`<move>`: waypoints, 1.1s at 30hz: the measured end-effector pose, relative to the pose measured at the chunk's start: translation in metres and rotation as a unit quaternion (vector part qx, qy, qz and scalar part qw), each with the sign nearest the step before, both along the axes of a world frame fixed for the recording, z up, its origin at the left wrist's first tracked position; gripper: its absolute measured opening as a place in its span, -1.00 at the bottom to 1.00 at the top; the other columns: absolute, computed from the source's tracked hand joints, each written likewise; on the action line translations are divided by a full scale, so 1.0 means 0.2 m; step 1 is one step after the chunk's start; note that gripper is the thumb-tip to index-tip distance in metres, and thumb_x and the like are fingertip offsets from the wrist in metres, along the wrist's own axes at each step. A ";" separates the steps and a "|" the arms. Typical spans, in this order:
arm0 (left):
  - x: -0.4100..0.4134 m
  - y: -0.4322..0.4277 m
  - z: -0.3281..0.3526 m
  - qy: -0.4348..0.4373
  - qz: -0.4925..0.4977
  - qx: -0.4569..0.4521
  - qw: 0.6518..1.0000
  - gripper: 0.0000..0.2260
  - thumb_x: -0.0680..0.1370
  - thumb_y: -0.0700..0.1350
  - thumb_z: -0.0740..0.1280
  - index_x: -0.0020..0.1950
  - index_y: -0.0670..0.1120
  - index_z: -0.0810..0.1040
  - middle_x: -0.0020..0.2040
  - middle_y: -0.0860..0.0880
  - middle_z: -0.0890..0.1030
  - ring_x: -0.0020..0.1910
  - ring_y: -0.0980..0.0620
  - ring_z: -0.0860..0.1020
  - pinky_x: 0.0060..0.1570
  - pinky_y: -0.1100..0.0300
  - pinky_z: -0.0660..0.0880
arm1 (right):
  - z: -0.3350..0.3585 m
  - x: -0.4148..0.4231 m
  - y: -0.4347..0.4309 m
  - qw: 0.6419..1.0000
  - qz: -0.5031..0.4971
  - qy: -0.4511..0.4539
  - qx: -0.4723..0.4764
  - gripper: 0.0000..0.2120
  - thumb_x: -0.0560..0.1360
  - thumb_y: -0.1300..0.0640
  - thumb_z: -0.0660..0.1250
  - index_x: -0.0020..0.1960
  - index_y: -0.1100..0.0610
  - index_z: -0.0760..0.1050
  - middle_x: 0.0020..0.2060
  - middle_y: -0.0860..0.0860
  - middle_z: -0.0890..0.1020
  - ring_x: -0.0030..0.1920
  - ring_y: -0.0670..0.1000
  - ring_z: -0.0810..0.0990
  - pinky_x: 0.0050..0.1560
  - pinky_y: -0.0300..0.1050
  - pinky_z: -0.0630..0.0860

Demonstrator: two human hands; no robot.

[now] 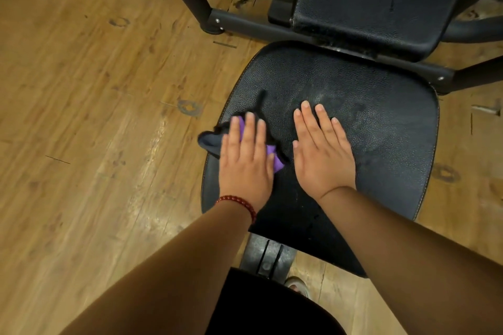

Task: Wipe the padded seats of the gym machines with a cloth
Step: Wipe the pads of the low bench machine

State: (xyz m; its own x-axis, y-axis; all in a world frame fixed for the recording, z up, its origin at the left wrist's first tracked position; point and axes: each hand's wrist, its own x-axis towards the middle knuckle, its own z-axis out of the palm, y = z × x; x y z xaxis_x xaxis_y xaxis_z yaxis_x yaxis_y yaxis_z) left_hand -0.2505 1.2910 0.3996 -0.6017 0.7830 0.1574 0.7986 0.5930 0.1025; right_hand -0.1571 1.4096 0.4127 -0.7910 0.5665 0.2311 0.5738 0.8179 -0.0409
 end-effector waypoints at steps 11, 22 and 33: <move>-0.03 -0.02 -0.02 -0.035 0.113 0.043 0.992 -0.49 0.65 0.03 -0.03 0.55 -0.20 0.12 0.56 -0.20 0.14 0.54 -0.23 0.03 0.51 -0.06 -0.02 | 0.00 0.00 0.00 1.000 0.002 0.004 0.006 -0.49 0.61 0.04 -0.01 0.53 0.15 0.18 0.52 0.03 0.23 0.52 0.05 0.14 0.52 -0.01 -0.02; 0.01 -0.04 -0.04 -0.082 0.186 0.074 0.976 -0.48 0.65 0.05 -0.02 0.55 -0.19 0.13 0.56 -0.22 0.10 0.54 -0.23 0.03 0.50 0.02 -0.11 | 0.00 0.00 0.00 1.000 0.007 0.018 0.010 -0.49 0.60 0.05 0.02 0.52 0.17 0.22 0.51 0.04 0.26 0.51 0.06 0.15 0.51 0.00 0.00; 0.09 -0.09 -0.08 -0.072 0.140 0.061 0.986 -0.47 0.64 0.08 -0.01 0.56 -0.13 0.13 0.57 -0.17 0.13 0.54 -0.20 0.05 0.48 -0.02 -0.02 | 0.00 0.01 -0.01 1.000 0.012 0.010 0.013 -0.48 0.60 0.02 0.02 0.52 0.17 0.22 0.51 0.05 0.27 0.51 0.08 0.17 0.51 -0.01 0.00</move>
State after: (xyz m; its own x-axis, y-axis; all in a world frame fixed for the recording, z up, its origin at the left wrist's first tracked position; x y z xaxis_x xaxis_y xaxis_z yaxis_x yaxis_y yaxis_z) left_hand -0.2334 1.2726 0.3841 -0.8146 0.5633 0.1381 0.5773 0.7645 0.2870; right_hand -0.1555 1.4084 0.4133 -0.7998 0.5402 0.2619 0.5527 0.8328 -0.0299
